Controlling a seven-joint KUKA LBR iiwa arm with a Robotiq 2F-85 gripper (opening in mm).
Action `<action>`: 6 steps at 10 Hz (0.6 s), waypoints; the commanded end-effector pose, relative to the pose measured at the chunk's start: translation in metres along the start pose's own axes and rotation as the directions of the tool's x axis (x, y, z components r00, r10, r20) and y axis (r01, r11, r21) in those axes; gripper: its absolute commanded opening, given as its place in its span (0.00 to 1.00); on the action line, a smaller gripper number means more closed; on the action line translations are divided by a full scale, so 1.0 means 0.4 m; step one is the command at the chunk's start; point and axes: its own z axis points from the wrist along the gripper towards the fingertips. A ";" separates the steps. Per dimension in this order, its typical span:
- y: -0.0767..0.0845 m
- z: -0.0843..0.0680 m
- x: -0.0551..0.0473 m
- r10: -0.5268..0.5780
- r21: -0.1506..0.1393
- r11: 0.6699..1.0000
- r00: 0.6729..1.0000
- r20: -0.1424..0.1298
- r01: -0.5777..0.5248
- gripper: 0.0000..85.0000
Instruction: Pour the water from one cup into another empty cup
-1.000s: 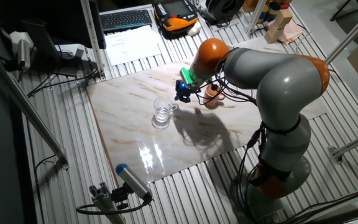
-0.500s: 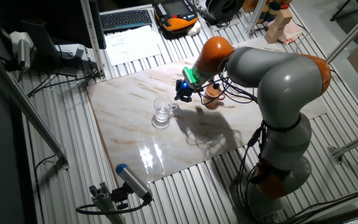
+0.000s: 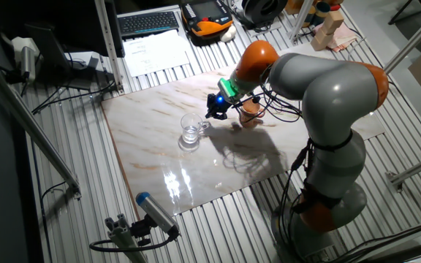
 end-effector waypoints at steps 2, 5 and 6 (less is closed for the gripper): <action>-0.005 0.003 0.005 -0.108 0.064 0.991 0.988 -0.107 0.115 0.00; -0.003 -0.019 0.016 -0.116 0.097 0.988 0.990 -0.082 0.124 0.20; -0.002 -0.030 0.021 -0.122 0.111 0.985 0.990 -0.071 0.130 0.20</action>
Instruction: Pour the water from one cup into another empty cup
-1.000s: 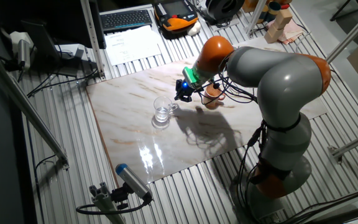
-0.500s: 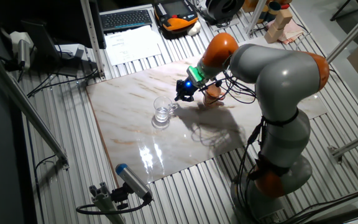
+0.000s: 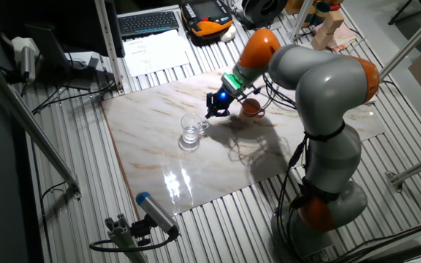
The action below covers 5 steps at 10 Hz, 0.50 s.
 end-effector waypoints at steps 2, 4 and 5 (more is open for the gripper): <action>0.000 -0.011 0.007 0.003 0.010 1.000 1.000 0.015 -0.003 0.40; -0.001 -0.008 0.009 -0.006 0.016 1.000 1.000 0.008 0.006 0.40; -0.002 -0.007 0.010 -0.033 0.032 0.999 0.999 -0.016 0.033 0.40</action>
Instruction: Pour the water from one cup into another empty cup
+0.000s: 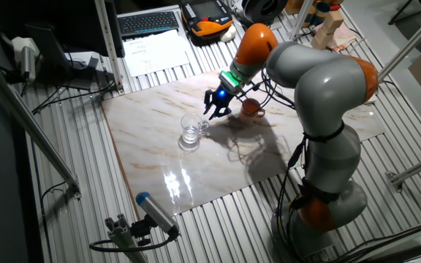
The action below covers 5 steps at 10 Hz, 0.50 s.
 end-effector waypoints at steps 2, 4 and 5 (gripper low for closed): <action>-0.003 0.003 -0.001 -0.018 0.011 1.000 1.000 -0.010 0.018 0.40; -0.003 0.003 -0.002 -0.023 0.015 1.000 1.000 -0.017 0.023 0.20; -0.003 0.003 -0.002 -0.030 0.019 0.999 0.999 -0.023 0.030 0.20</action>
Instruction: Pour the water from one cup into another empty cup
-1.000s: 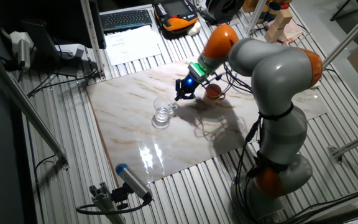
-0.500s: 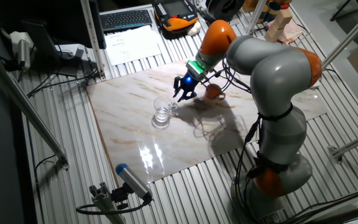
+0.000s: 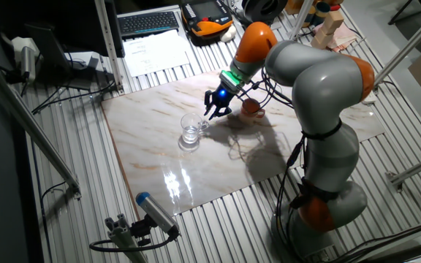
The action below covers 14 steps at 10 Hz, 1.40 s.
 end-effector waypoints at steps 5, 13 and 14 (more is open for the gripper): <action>0.001 -0.003 0.004 0.061 -0.052 0.997 0.997 0.045 -0.058 0.20; 0.002 -0.010 0.003 0.012 -0.025 1.000 0.999 0.030 -0.011 0.00; 0.002 -0.011 0.005 0.020 -0.032 0.999 0.999 0.037 -0.019 0.00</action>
